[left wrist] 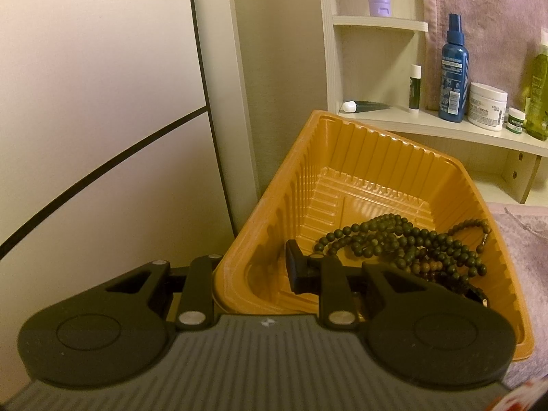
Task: Organize jewelry
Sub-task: 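Reach the right tool to the white pearl necklace and grasp it, then lift the pearl necklace and lower it into the orange tray, opening the right tool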
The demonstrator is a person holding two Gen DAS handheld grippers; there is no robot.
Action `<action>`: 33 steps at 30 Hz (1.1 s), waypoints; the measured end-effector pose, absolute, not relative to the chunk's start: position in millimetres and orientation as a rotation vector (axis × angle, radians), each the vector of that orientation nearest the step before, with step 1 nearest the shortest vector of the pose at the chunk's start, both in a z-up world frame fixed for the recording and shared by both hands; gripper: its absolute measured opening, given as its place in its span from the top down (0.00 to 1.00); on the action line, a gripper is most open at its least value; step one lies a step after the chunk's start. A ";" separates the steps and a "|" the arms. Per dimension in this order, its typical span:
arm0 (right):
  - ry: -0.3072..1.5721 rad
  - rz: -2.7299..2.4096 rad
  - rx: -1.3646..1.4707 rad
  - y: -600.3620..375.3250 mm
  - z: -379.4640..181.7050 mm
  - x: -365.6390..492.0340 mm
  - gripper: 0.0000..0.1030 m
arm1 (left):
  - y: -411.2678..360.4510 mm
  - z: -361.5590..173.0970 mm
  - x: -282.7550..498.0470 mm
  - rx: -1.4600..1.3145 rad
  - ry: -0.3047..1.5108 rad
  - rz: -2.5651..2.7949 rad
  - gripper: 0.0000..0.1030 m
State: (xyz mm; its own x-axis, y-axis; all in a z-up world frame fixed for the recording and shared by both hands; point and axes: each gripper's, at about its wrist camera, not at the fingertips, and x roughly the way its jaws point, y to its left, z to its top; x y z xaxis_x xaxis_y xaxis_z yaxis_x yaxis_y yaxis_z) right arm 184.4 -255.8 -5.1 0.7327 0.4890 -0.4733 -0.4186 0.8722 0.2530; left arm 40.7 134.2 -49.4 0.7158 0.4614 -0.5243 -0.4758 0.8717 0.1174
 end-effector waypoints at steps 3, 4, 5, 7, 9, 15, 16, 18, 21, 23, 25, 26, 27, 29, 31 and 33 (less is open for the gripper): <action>0.518 0.527 0.142 -251.4 10.7 179.3 0.98 | 134.2 -49.3 40.7 -0.026 0.573 0.518 0.79; 0.506 0.537 0.145 -249.5 16.2 177.4 0.98 | 134.2 -48.9 40.6 -0.027 0.573 0.518 0.79; 0.495 0.544 0.147 -247.3 22.0 175.4 0.98 | 134.3 -48.5 40.3 -0.028 0.572 0.517 0.79; 0.477 0.559 0.150 -243.9 31.9 171.5 0.98 | 134.4 -48.0 39.8 -0.031 0.570 0.516 0.79; 0.461 0.573 0.160 -241.9 40.5 167.7 0.98 | 134.6 -47.8 39.4 -0.033 0.569 0.515 0.79; 0.425 0.636 0.176 -228.1 63.9 156.2 0.98 | 134.9 -47.1 38.3 -0.038 0.562 0.509 0.79; 0.419 0.656 0.179 -224.2 68.5 154.7 0.98 | 134.8 -47.0 38.2 -0.039 0.562 0.509 0.79; 0.403 0.683 0.190 -217.6 75.4 152.2 0.98 | 135.0 -47.1 37.8 -0.041 0.560 0.508 0.79; 0.375 0.745 0.215 -204.4 88.1 148.1 0.98 | 135.4 -47.2 37.5 -0.044 0.559 0.507 0.79; 0.355 0.800 0.241 -193.1 96.5 146.0 0.98 | 135.2 -47.3 37.3 -0.044 0.558 0.508 0.79; 0.341 0.855 0.261 -180.1 103.0 145.0 0.98 | 135.6 -47.2 37.4 -0.047 0.557 0.508 0.79; 0.334 0.884 0.270 -172.1 105.6 144.3 0.98 | 135.6 -47.2 37.1 -0.048 0.557 0.507 0.79; 0.329 0.906 0.276 -164.6 107.5 143.2 0.98 | 135.6 -47.2 37.2 -0.047 0.557 0.507 0.79; 0.319 0.956 0.283 -147.9 110.6 141.8 0.98 | 135.7 -47.1 37.0 -0.048 0.557 0.507 0.79; 0.309 0.997 0.295 -131.6 112.8 141.7 0.98 | 136.0 -47.0 36.9 -0.049 0.557 0.506 0.79; 0.306 1.030 0.305 -118.7 114.0 143.8 0.98 | 136.0 -46.9 36.8 -0.049 0.557 0.506 0.79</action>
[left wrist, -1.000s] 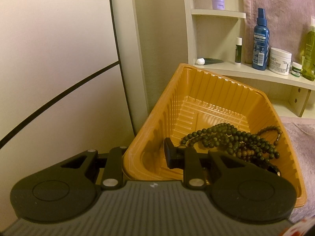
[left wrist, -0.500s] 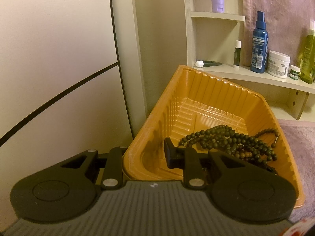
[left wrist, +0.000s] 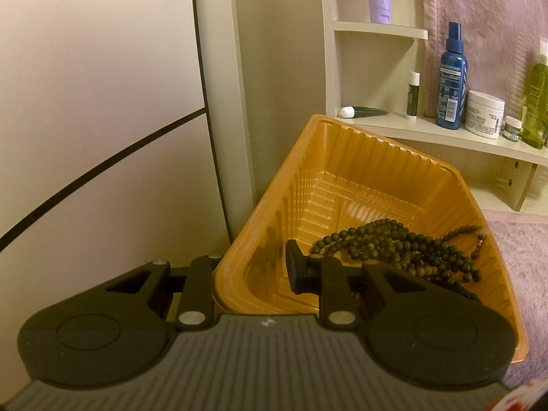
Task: Organize jewelry
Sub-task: 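Lift the pearl necklace and lower it into the orange tray, opening the right tool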
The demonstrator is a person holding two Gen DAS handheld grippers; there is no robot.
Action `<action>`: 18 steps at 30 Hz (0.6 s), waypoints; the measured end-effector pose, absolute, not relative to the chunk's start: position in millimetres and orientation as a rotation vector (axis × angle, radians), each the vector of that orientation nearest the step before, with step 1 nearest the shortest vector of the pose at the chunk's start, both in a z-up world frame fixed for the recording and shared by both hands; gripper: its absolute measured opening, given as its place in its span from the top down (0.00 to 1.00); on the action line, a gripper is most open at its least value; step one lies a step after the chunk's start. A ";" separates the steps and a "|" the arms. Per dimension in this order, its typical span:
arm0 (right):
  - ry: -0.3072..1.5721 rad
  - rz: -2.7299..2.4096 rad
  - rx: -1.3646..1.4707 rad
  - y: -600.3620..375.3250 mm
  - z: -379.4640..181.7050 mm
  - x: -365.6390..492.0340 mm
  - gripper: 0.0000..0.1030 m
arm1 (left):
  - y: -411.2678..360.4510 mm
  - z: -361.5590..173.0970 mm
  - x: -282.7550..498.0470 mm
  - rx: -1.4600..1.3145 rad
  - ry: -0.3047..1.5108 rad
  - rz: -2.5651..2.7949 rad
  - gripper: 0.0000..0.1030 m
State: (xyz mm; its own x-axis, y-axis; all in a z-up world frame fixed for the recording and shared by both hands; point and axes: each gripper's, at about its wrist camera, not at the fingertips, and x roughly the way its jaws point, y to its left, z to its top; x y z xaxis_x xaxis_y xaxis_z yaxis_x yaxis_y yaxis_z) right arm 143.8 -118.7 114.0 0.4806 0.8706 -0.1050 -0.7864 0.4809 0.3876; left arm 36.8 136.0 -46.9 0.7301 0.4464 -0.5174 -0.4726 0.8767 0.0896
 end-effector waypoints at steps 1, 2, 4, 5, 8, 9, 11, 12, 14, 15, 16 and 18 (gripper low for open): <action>0.303 1.044 0.307 -112.1 113.1 144.8 0.98 | 136.0 -46.9 36.9 -0.050 0.557 0.507 0.79; 0.304 1.052 0.305 -106.8 111.0 145.2 0.98 | 136.2 -46.7 37.1 -0.051 0.557 0.506 0.79; 0.349 1.088 0.276 -90.6 101.1 149.9 0.98 | 136.3 -46.7 37.4 -0.053 0.556 0.507 0.79; 0.375 1.078 0.265 -83.5 93.7 150.5 0.98 | 136.3 -46.7 37.3 -0.054 0.555 0.507 0.79; 0.509 1.110 0.203 -63.4 62.2 155.2 0.98 | 136.4 -46.8 37.4 -0.058 0.555 0.507 0.79; 0.565 1.112 0.172 -56.9 50.9 156.8 0.97 | 136.4 -46.9 37.6 -0.058 0.555 0.506 0.79; 0.627 1.094 0.123 -49.7 31.5 157.6 0.95 | 136.5 -47.4 37.3 -0.056 0.556 0.506 0.79; 0.650 1.087 0.109 -47.9 22.7 157.5 0.91 | 136.6 -47.5 37.4 -0.057 0.557 0.506 0.79; 0.694 1.074 0.100 -50.4 6.5 154.8 0.82 | 136.9 -47.4 37.5 -0.058 0.558 0.507 0.79; 0.710 1.069 0.098 -50.9 1.0 154.7 0.72 | 136.9 -47.5 37.6 -0.059 0.558 0.508 0.79; 0.722 1.060 0.092 -51.9 -3.8 154.4 0.67 | 136.9 -47.4 37.8 -0.059 0.558 0.508 0.79; 0.734 1.044 0.078 -55.5 -12.0 154.6 0.57 | 136.9 -47.6 38.0 -0.059 0.558 0.509 0.79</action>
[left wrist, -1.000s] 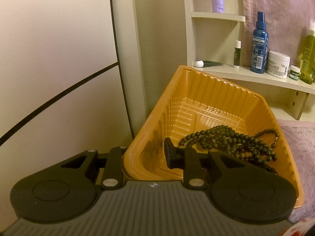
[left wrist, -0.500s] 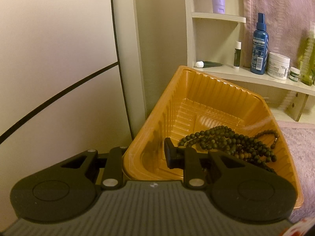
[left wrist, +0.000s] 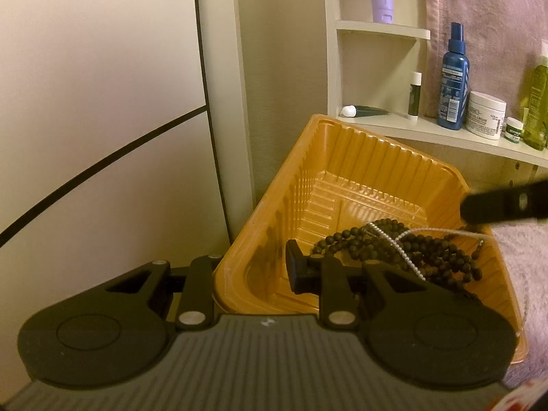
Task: Organize jewelry
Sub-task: 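Lift the pearl necklace and lower it into the orange tray, opening the right tool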
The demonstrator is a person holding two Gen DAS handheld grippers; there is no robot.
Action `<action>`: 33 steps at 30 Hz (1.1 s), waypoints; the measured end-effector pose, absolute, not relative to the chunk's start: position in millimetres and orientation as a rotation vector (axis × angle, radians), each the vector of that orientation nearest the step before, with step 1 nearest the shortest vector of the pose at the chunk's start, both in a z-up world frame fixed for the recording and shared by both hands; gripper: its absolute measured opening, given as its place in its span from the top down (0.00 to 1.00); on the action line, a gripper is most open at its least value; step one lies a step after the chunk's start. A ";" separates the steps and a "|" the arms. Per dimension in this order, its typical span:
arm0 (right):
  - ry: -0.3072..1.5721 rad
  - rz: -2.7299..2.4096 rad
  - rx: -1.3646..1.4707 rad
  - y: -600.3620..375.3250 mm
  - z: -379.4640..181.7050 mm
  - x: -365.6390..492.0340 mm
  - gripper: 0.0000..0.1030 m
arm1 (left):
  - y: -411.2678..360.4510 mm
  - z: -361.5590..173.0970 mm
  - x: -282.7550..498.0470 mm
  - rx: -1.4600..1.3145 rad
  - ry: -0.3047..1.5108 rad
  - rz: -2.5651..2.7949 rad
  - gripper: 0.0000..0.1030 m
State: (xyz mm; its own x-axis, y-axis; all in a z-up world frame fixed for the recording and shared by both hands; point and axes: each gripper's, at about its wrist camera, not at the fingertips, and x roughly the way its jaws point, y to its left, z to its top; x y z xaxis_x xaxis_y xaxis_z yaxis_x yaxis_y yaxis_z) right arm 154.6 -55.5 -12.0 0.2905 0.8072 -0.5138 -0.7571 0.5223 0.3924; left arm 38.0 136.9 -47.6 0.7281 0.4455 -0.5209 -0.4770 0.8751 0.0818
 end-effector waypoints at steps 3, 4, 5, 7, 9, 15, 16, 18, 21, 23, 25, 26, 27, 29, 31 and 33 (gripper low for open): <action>0.762 1.012 0.067 -59.0 -20.1 157.3 0.54 | 137.4 -48.1 39.0 -0.060 0.561 0.510 0.79; 0.766 1.002 0.062 -61.3 -22.1 157.5 0.53 | 137.5 -48.4 39.5 -0.060 0.562 0.511 0.79; 0.768 0.992 0.055 -64.1 -23.8 156.8 0.52 | 138.0 -48.7 40.0 -0.060 0.563 0.511 0.79; 0.772 0.972 0.036 -72.5 -26.0 154.4 0.50 | 138.1 -48.7 41.0 -0.061 0.564 0.510 0.79; 0.773 0.939 0.021 -84.8 -29.4 152.1 0.49 | 138.2 -48.7 40.7 -0.061 0.563 0.510 0.79; 0.815 0.832 0.073 -123.1 -45.0 159.1 0.49 | 138.6 -49.1 40.1 -0.062 0.562 0.511 0.79; 0.838 0.825 0.103 -128.6 -49.5 161.8 0.49 | 138.3 -49.1 39.6 -0.061 0.562 0.510 0.79; 0.895 0.810 0.200 -138.8 -59.7 168.5 0.49 | 138.2 -49.2 40.2 -0.059 0.562 0.512 0.79; 0.957 0.821 0.409 -153.6 -72.1 177.1 0.50 | 137.6 -49.1 40.3 -0.059 0.563 0.514 0.79; 0.979 0.838 0.504 -158.0 -76.0 181.3 0.54 | 137.2 -49.1 40.2 -0.058 0.563 0.514 0.79; 1.007 0.862 0.589 -158.6 -80.2 185.6 0.66 | 137.0 -48.9 40.3 -0.057 0.563 0.514 0.79; 0.999 0.862 0.601 -159.0 -78.9 187.2 0.87 | 137.0 -48.9 40.3 -0.058 0.563 0.514 0.79; 0.980 0.857 0.586 -157.8 -74.6 186.7 0.96 | 137.0 -48.9 40.0 -0.059 0.563 0.513 0.79; 0.928 0.854 0.500 -154.1 -62.1 182.9 0.97 | 137.2 -49.0 39.9 -0.060 0.562 0.513 0.79; 0.866 0.852 0.411 -148.7 -47.2 178.2 0.97 | 137.3 -49.1 40.1 -0.059 0.563 0.513 0.79; 0.789 0.849 0.282 -137.6 -31.8 170.7 0.97 | 138.1 -49.3 39.5 -0.064 0.564 0.513 0.79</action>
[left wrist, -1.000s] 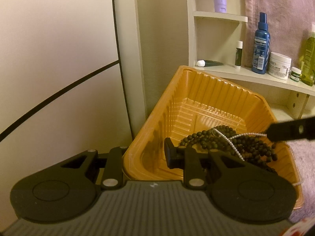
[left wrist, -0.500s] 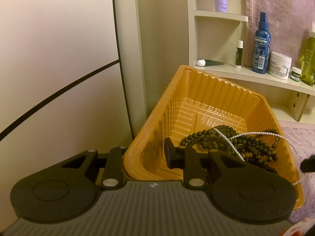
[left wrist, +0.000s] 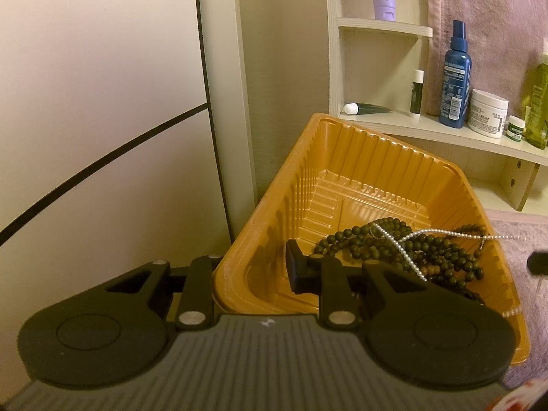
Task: Organize jewelry
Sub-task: 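Lift the pearl necklace and lower it into the orange tray, opening the right tool, then lower the orange tray onto the towel and open the left tool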
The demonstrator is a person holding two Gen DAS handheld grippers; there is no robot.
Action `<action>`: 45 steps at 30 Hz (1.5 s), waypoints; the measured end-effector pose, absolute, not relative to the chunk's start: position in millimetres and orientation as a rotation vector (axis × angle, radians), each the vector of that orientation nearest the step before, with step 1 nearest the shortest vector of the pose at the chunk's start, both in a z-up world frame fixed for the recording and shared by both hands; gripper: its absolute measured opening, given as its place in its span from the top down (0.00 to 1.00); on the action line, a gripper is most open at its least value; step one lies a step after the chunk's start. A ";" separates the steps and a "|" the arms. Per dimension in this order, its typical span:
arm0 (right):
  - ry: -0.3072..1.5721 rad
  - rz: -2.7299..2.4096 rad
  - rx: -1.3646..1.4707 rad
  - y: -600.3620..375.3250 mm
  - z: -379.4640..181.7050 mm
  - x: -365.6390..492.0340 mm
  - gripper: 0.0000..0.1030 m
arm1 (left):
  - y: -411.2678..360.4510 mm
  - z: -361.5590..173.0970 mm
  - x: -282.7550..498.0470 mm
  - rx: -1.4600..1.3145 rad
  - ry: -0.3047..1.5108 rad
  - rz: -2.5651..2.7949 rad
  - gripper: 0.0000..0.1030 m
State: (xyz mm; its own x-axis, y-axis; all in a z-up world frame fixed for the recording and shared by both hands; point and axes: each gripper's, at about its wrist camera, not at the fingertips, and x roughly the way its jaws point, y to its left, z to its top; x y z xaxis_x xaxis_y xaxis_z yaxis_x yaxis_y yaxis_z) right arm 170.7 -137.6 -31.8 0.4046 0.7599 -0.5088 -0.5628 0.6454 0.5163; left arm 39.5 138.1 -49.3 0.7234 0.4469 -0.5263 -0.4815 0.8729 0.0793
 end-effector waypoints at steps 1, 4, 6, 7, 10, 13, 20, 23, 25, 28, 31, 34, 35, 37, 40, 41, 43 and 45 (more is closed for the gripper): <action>0.753 0.861 0.240 -132.5 -24.5 167.6 0.97 | 138.5 -49.6 39.5 -0.065 0.564 0.513 0.79; 0.702 0.915 0.198 -115.7 -7.9 166.0 0.97 | 138.8 -50.1 39.8 -0.064 0.565 0.514 0.79; 0.646 0.960 0.200 -102.9 5.5 166.7 0.97 | 139.4 -50.4 40.2 -0.068 0.566 0.515 0.79; 0.612 0.983 0.215 -97.5 14.7 167.2 0.97 | 139.6 -50.7 40.4 -0.067 0.567 0.515 0.79; 0.493 1.060 0.267 -84.5 41.6 164.5 0.97 | 139.8 -51.2 41.3 -0.067 0.568 0.514 0.79; 0.399 1.121 0.325 -79.8 54.4 160.6 0.97 | 140.6 -51.5 42.0 -0.073 0.568 0.514 0.79; 0.742 0.983 0.052 -46.2 -19.8 170.2 0.97 | 142.3 -52.2 42.1 -0.081 0.567 0.512 0.79; 0.777 0.953 -0.021 -46.6 -33.2 164.5 0.93 | 142.9 -52.9 43.0 -0.078 0.570 0.513 0.79; 0.762 0.958 -0.031 -49.4 -32.5 159.5 0.76 | 143.1 -53.2 43.8 -0.080 0.572 0.516 0.79; 0.720 0.944 -0.026 -58.7 -29.2 154.6 0.41 | 143.5 -53.8 45.6 -0.081 0.575 0.519 0.79; 0.718 0.928 -0.009 -68.5 -26.2 156.5 0.40 | 143.5 -54.7 46.4 -0.081 0.576 0.518 0.79; 0.716 0.914 0.008 -79.7 -24.8 153.6 0.40 | 146.6 -56.3 46.9 -0.096 0.580 0.516 0.79; 0.716 0.906 0.012 -81.2 -24.7 153.4 0.40 | 148.7 -57.0 47.1 -0.107 0.583 0.514 0.79; 0.728 0.888 0.014 -86.1 -26.7 153.3 0.40 | 152.2 -58.5 48.1 -0.128 0.589 0.510 0.79; 0.750 0.861 0.029 -95.5 -29.3 154.4 0.39 | 157.6 -61.6 49.4 -0.152 0.599 0.499 0.78; 0.757 0.850 0.037 -98.5 -30.3 154.9 0.39 | 160.2 -63.0 50.4 -0.163 0.606 0.493 0.77; 0.773 0.827 0.054 -103.8 -31.7 155.4 0.39 | 165.4 -65.9 52.2 -0.190 0.620 0.473 0.72; 0.789 0.802 0.076 -109.5 -33.0 156.0 0.37 | 171.6 -69.9 53.2 -0.220 0.651 0.450 0.66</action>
